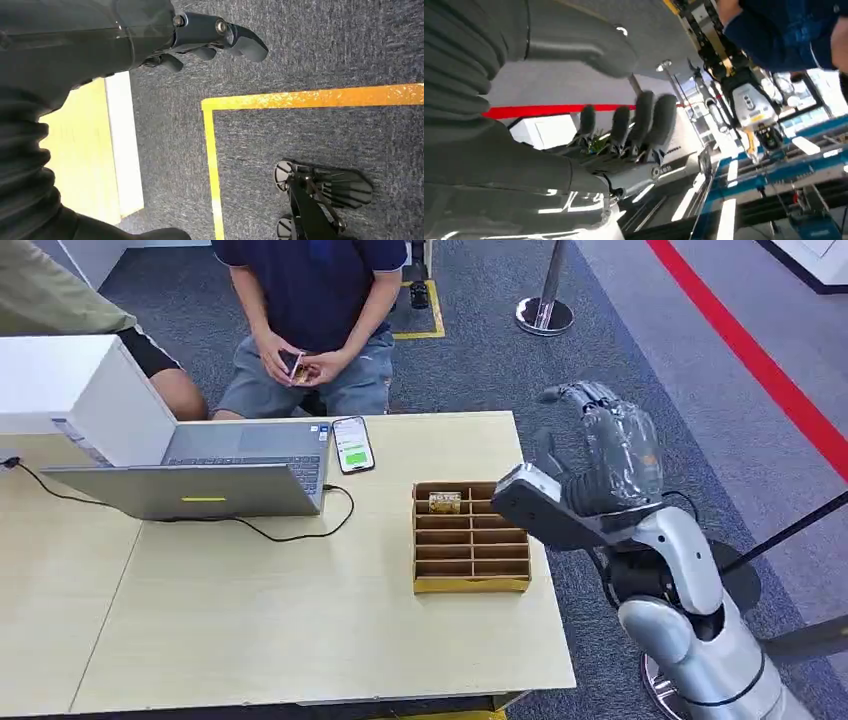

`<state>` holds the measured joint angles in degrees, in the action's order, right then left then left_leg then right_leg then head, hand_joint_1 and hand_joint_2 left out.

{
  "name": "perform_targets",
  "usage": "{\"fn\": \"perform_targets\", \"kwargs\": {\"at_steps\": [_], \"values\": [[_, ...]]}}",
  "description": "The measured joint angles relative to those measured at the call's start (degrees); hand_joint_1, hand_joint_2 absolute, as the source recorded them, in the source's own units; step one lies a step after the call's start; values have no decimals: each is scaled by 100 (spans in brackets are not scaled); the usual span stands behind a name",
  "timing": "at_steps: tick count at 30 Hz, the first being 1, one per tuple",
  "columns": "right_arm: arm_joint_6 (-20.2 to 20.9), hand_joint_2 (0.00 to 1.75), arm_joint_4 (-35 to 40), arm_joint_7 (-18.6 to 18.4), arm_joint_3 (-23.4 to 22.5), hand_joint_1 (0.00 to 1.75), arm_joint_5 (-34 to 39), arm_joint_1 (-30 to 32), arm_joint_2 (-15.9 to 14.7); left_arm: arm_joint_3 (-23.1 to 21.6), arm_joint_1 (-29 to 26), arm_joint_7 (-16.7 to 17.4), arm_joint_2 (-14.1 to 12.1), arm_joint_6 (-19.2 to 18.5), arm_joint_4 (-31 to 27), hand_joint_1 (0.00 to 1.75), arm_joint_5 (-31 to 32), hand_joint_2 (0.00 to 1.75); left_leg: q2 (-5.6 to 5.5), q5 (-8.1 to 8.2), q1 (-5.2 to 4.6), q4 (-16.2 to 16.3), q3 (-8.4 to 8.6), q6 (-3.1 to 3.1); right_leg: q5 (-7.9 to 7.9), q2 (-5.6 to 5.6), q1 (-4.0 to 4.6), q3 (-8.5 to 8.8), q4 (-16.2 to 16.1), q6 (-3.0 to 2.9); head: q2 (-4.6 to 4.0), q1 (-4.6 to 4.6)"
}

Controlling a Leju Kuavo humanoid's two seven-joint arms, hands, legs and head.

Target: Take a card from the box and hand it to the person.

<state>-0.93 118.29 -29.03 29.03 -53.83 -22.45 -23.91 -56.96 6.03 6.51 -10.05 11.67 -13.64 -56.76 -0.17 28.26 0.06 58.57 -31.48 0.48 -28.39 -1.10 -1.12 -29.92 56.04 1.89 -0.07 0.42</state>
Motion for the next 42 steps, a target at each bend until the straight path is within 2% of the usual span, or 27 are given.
{"fn": "perform_targets", "kwargs": {"at_steps": [1,5,12,14,15,20,21,24,28,30,42], "values": [[220,175,-35,-141,104,141,-19,-63,17,0,0,20,4,0,0,0,0,175,-1,0,0,0,-1,0,0,-1,0,0,0,0,0,-2],[583,175,-273,-452,450,140,-61,-307,111,0,-1,59,26,2,0,0,-17,175,0,0,0,0,0,0,0,0,0,-1,0,0,0,0],[994,175,-595,-679,795,138,-212,-524,208,0,-1,61,52,7,0,0,-33,175,-1,0,0,0,-3,0,0,-1,0,-2,0,0,0,0],[1064,175,-671,-695,892,87,-218,-571,227,0,-3,63,61,7,0,0,-33,175,-2,0,0,0,-5,0,0,-2,0,-4,0,0,0,0],[1132,175,-715,-712,927,82,-216,-598,245,0,-3,63,61,7,4,0,-35,175,-1,0,0,0,-5,0,0,-1,0,-4,0,0,0,-2],[1632,175,-1028,-887,1215,82,-262,-801,367,0,-2,61,72,9,7,0,-39,175,-1,0,1,0,-5,0,0,-1,1,-4,0,0,0,-2],[1658,175,-1113,-896,1272,93,-273,-839,404,0,-2,61,74,9,7,0,-42,175,-1,0,1,0,-5,0,0,-1,1,-4,0,0,0,0],[1669,175,-1368,-902,1396,84,-277,-903,507,0,-2,63,83,9,13,0,-42,175,-2,-1,2,0,-5,0,0,-2,2,-4,0,0,0,-2],[1658,175,-1637,-865,1493,89,-232,-965,592,0,-2,98,85,7,13,0,-42,175,-1,-1,2,0,-6,-1,0,-1,2,-4,0,0,0,-2],[1647,175,-1766,-848,1549,103,-201,-1001,625,0,-2,101,85,2,13,0,-42,175,-1,-1,2,0,-6,0,0,-1,1,-5,0,0,0,-2],[1590,175,-2356,-797,1731,103,-120,-1140,728,0,-4,96,85,-11,13,0,-42,175,-1,-1,2,0,-5,-1,0,-1,2,-5,0,0,0,-2]]}}
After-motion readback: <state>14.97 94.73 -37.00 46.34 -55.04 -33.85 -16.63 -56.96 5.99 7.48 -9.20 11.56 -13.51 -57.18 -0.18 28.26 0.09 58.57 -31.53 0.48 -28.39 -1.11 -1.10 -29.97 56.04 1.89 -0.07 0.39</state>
